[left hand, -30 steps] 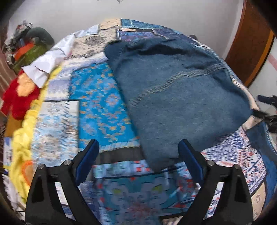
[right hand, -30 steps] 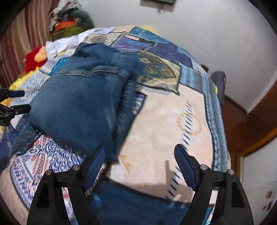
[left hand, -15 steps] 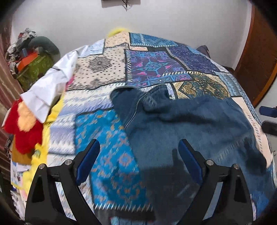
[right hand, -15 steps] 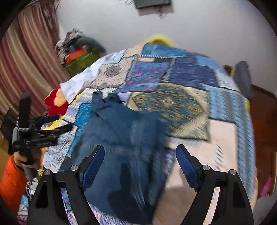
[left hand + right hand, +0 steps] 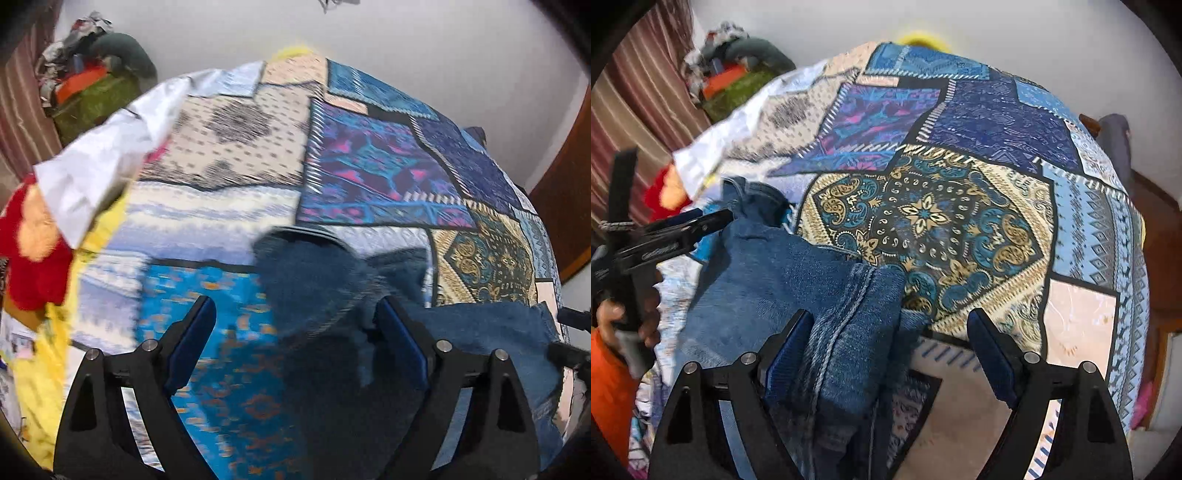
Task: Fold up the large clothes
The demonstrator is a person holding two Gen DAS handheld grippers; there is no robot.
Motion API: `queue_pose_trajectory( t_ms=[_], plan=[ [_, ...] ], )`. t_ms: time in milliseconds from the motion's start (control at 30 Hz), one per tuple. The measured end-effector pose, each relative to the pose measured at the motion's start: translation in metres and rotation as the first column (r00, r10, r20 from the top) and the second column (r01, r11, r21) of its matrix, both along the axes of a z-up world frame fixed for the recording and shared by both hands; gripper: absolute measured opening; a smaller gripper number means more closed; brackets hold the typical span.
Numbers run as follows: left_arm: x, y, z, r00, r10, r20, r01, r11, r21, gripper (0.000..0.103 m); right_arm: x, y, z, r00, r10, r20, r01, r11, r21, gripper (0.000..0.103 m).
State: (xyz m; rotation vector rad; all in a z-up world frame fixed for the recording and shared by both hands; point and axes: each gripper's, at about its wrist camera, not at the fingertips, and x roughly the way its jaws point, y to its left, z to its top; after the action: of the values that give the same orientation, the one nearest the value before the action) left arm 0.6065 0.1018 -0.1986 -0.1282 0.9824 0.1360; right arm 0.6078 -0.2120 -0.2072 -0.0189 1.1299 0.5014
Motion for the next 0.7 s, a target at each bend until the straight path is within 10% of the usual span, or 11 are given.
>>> queue_pose_trajectory(
  t_ms=[333, 700],
  plan=[
    [-0.072, 0.019, 0.048, 0.989, -0.148, 0.024, 0.148, 0.989, 0.018, 0.092, -0.055, -0.021, 0.041, 0.998, 0.008, 0.057, -0.012, 0.998, 0.066, 0.096],
    [-0.115, -0.006, -0.035, 0.958, -0.249, -0.140, 0.193, 0.925, -0.328, 0.095, -0.073, -0.011, -0.027, 0.982, 0.024, -0.189, 0.001, 0.991, 0.132, 0.097]
  ],
)
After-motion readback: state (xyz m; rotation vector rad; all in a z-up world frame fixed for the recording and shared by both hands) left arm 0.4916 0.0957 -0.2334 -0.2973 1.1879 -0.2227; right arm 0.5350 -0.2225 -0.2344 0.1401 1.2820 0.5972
